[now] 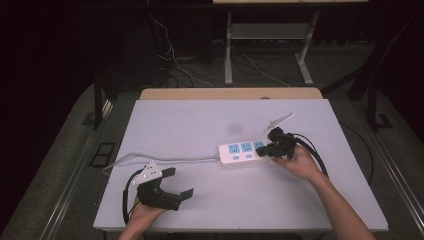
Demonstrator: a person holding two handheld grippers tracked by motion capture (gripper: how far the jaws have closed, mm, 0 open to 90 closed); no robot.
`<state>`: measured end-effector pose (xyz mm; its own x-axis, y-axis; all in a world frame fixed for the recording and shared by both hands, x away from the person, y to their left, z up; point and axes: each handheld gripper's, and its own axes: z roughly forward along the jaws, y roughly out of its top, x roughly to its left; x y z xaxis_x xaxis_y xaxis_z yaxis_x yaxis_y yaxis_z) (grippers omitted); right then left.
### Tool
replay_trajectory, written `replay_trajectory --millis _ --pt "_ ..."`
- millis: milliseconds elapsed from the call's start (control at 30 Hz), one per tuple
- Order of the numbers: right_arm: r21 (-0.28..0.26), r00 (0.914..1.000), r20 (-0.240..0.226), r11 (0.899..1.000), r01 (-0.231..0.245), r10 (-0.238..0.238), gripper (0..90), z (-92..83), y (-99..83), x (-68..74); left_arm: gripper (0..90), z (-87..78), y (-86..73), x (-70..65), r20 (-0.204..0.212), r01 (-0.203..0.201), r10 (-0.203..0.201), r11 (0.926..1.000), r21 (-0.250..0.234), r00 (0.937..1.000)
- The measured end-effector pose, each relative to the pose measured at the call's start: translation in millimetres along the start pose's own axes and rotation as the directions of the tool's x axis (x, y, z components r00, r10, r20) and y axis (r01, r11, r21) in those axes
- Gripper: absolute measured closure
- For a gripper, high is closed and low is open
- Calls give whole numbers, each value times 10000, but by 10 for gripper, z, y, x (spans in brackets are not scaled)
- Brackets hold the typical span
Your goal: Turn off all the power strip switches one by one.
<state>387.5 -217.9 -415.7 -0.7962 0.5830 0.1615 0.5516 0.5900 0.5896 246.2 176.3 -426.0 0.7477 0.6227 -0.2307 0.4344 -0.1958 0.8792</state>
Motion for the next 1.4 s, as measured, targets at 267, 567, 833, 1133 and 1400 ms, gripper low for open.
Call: replay_trajectory --millis 267,567,833,1133,1400 --pt "-189 9996 -180 9996 -209 205 900 -3 -22 -26 0 5 -2 17 -40 39 -39 10000 30 10000" --pt "-265 9993 -187 9991 -333 328 900 -9 -30 -20 0 -11 -2 20 -69 69 -69 10000 -32 10000" --pt "-149 9997 -223 9998 -132 128 900 -71 -27 21 0 -9 1 34 -70 80 -80 10000 -27 9999" --pt "-306 9994 -330 9995 -124 113 900 -157 -5 49 0 -5 -1 27 -70 67 -67 10000 -1 10000" --pt "-286 9995 -316 9996 34 -43 900 -262 72 100 0 0 -1 24 -38 45 -45 10000 17 10000"
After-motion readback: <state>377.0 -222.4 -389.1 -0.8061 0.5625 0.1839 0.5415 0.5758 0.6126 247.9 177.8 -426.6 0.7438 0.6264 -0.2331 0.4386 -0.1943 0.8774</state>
